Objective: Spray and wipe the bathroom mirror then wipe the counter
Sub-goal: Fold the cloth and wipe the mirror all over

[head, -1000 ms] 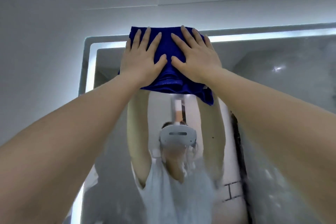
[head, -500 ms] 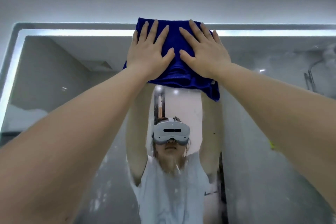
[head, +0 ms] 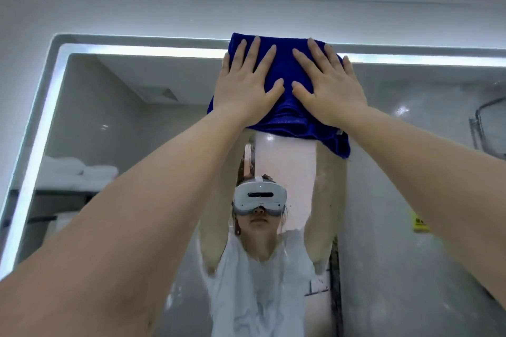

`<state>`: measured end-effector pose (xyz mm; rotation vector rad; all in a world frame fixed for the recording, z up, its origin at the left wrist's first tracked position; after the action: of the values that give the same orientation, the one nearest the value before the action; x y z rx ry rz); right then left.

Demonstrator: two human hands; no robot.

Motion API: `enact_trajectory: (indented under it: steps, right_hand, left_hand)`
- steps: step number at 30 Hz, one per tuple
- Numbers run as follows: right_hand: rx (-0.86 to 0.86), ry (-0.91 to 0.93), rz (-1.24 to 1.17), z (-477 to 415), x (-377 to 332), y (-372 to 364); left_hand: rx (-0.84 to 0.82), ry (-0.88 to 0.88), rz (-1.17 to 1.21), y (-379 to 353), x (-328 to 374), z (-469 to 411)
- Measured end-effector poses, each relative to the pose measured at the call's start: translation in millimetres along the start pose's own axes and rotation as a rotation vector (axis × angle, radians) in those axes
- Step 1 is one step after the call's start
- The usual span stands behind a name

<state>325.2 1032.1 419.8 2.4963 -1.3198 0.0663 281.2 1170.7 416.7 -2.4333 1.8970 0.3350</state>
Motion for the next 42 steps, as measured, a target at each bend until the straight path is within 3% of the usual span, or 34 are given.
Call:
enact_trajectory:
  steps: [17,42]
  right_hand:
    - [0.076,0.044,-0.029,1,9,0]
    - [0.028,0.066,-0.026,56,256,74]
  left_hand:
    - [0.002,0.068,-0.071,-2,7,-7]
    - [-0.024,0.049,-0.043,-12,261,-68]
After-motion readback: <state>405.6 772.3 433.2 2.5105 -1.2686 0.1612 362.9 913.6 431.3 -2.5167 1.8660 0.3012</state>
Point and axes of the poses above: each hand's wrist, its own z-axis away from the middle knuckle, its own y-axis out of the back of the hand, x = y × z, the point moved 7 cm from there along -z, towards the middle knuckle, and after that the axes turned 8 degrees about -z, right-handed, at the moved point
